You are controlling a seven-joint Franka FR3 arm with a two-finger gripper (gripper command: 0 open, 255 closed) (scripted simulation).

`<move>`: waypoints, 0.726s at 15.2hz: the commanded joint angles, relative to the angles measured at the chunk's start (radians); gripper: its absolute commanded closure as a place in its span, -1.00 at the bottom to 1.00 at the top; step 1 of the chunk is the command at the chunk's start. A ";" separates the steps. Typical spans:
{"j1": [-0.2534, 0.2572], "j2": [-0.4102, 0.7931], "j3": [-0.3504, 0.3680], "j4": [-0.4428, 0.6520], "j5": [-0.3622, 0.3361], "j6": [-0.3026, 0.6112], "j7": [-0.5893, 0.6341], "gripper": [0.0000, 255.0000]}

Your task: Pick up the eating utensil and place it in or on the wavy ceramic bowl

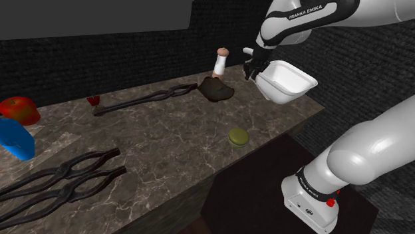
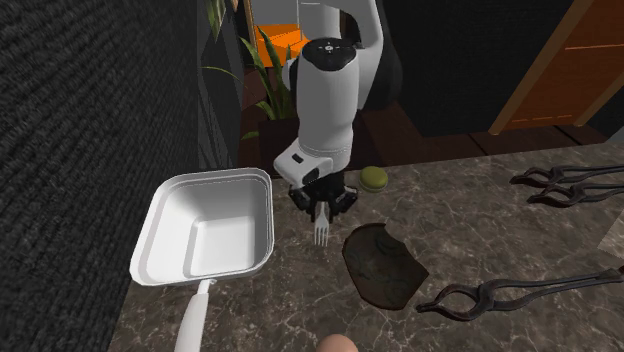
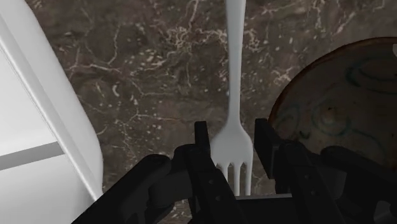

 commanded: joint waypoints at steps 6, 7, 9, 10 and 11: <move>0.070 0.142 0.079 0.163 0.022 -0.024 0.135 1.00; 0.079 0.165 0.089 0.192 0.023 -0.030 0.153 1.00; 0.097 0.212 0.107 0.252 0.024 -0.044 0.189 1.00; 0.104 0.229 0.113 0.274 0.024 -0.049 0.201 1.00; 0.104 0.234 0.113 0.267 0.025 -0.036 0.201 1.00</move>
